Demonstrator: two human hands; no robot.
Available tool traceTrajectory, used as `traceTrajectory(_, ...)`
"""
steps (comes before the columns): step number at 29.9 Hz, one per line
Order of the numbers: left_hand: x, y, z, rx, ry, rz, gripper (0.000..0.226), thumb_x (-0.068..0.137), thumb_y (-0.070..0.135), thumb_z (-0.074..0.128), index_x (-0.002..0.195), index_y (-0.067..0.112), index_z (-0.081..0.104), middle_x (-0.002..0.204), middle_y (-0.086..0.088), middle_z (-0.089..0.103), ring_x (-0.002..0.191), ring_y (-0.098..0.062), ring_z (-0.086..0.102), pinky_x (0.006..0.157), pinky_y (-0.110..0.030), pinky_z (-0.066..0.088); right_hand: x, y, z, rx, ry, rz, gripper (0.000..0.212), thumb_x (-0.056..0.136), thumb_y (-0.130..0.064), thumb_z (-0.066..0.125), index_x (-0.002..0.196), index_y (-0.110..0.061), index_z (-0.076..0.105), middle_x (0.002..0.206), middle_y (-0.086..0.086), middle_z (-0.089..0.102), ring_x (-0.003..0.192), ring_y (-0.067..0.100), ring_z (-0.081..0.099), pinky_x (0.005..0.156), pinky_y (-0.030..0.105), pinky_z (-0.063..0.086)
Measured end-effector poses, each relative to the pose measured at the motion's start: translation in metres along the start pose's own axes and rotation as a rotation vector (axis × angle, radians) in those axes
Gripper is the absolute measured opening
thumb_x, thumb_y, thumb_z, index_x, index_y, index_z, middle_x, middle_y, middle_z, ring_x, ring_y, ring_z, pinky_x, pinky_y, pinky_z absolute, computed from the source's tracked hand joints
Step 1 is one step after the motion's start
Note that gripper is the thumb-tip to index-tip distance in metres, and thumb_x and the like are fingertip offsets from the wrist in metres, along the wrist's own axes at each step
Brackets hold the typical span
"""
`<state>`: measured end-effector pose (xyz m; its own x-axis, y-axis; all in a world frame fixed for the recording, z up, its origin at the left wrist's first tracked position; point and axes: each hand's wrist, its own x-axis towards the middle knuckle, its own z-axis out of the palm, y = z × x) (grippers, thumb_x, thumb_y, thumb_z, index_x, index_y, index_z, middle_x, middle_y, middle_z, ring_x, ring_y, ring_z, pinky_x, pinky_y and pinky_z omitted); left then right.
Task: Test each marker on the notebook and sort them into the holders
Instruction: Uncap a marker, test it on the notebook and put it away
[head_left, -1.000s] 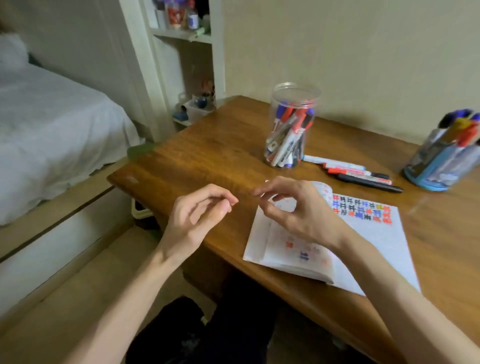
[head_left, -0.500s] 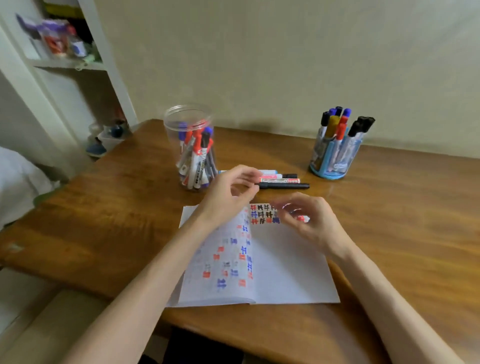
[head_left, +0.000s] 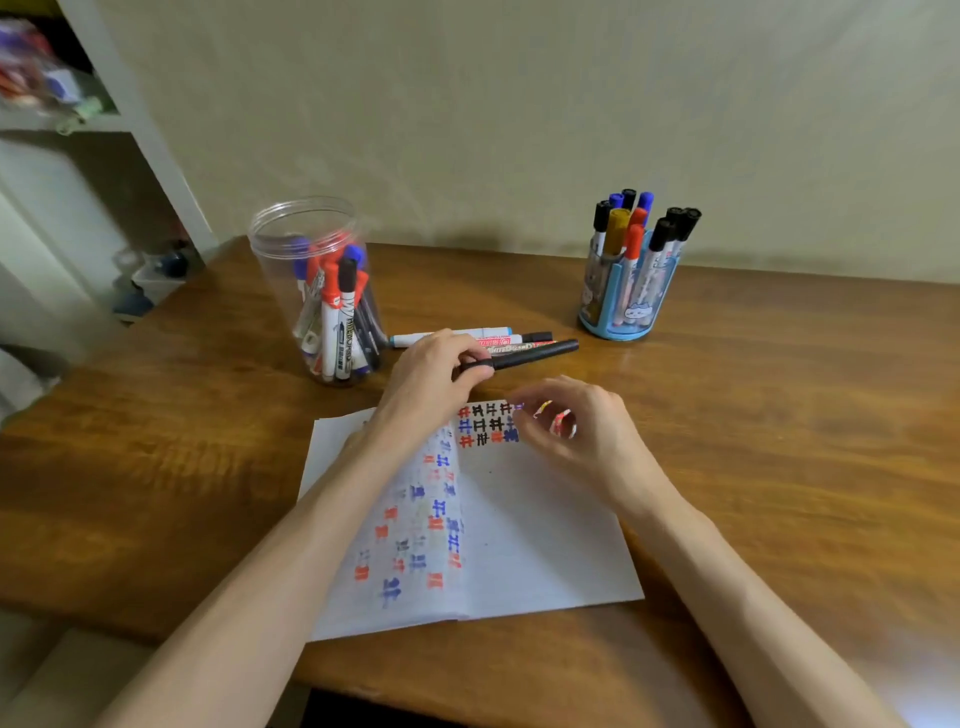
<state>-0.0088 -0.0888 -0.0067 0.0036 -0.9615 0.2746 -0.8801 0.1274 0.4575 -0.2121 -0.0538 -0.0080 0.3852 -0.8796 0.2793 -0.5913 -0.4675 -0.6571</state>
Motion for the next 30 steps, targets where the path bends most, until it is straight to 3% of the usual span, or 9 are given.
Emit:
traceTrajectory(4,-0.019,0.009,-0.015,-0.301,-0.033,0.071,0.021,0.097,0.027,0.069,0.118,0.024,0.071,0.114,0.011,0.068,0.107,-0.004,0.062,0.089,-0.022,0.053,0.000,0.000,0.002,0.206,0.042,0.153,0.029,0.097,-0.048,0.070,0.118,-0.028,0.075,0.097,-0.013,0.076,0.088,0.007,0.074,0.072,0.028,0.064)
traceTrajectory(7,-0.034,0.014,-0.023,-0.396,-0.092,0.149,0.022,0.095,0.019,0.071,0.117,0.023,0.072,0.109,0.014,0.072,0.104,0.001,0.066,0.087,-0.015,0.054,-0.001,-0.009,-0.001,0.505,0.116,0.205,0.015,0.098,-0.042,0.070,0.098,-0.028,0.076,0.080,-0.011,0.078,0.073,0.006,0.072,0.060,0.021,0.056)
traceTrajectory(9,-0.041,0.014,-0.024,-0.433,-0.116,0.166,0.023,0.094,0.019,0.074,0.116,0.022,0.071,0.107,0.014,0.073,0.104,0.000,0.067,0.087,-0.015,0.054,-0.003,-0.015,0.000,0.628,0.178,0.231,0.025,0.099,-0.037,0.070,0.085,-0.016,0.075,0.072,-0.001,0.075,0.062,0.007,0.065,0.057,0.019,0.050)
traceTrajectory(13,-0.049,0.013,-0.023,-0.423,-0.124,0.160,0.031,0.088,0.028,0.079,0.118,0.023,0.072,0.109,0.013,0.074,0.105,0.001,0.067,0.087,-0.015,0.055,-0.005,-0.017,0.002,0.654,0.179,0.229,0.037,0.100,-0.038,0.069,0.083,-0.005,0.076,0.073,0.012,0.074,0.063,0.019,0.063,0.062,0.029,0.053)
traceTrajectory(18,-0.055,0.008,-0.023,-0.394,-0.161,0.128,0.020,0.096,0.023,0.069,0.115,0.026,0.075,0.099,0.013,0.076,0.094,-0.002,0.069,0.081,-0.025,0.058,-0.005,-0.022,0.003,0.617,0.141,0.175,0.030,0.101,-0.031,0.068,0.089,-0.005,0.077,0.074,0.005,0.075,0.067,0.012,0.068,0.063,0.022,0.053)
traceTrajectory(20,-0.057,-0.004,-0.029,-0.439,-0.171,0.062,0.019,0.098,0.018,0.066,0.110,0.029,0.076,0.090,0.012,0.076,0.085,-0.006,0.070,0.074,-0.027,0.059,-0.003,-0.016,-0.007,0.643,0.236,0.173,0.023,0.101,-0.026,0.069,0.094,-0.006,0.076,0.076,0.003,0.074,0.069,0.011,0.067,0.066,0.021,0.053)
traceTrajectory(23,-0.055,-0.024,-0.044,-0.546,-0.049,0.003,0.021,0.098,0.012,0.065,0.105,0.030,0.074,0.087,0.010,0.075,0.083,-0.010,0.071,0.075,-0.022,0.058,-0.003,0.001,-0.030,0.645,0.410,0.222,0.025,0.102,-0.028,0.068,0.092,-0.005,0.073,0.077,0.008,0.072,0.069,0.013,0.063,0.069,0.022,0.053)
traceTrajectory(27,-0.055,-0.018,-0.042,-0.573,0.010,0.077,0.017,0.098,0.017,0.065,0.108,0.030,0.071,0.092,0.021,0.073,0.094,-0.004,0.070,0.079,-0.012,0.052,-0.005,-0.005,-0.017,0.570,0.224,0.313,0.026,0.101,-0.034,0.068,0.094,-0.011,0.076,0.080,0.006,0.077,0.068,0.014,0.068,0.064,0.022,0.054)
traceTrajectory(30,-0.058,-0.014,-0.035,-0.587,0.000,0.114,0.014,0.098,0.025,0.065,0.111,0.029,0.071,0.092,0.029,0.069,0.098,-0.002,0.068,0.081,-0.012,0.050,-0.003,-0.013,-0.009,0.591,0.199,0.343,0.028,0.100,-0.038,0.068,0.099,-0.012,0.076,0.084,0.006,0.079,0.075,0.024,0.075,0.068,0.031,0.061)
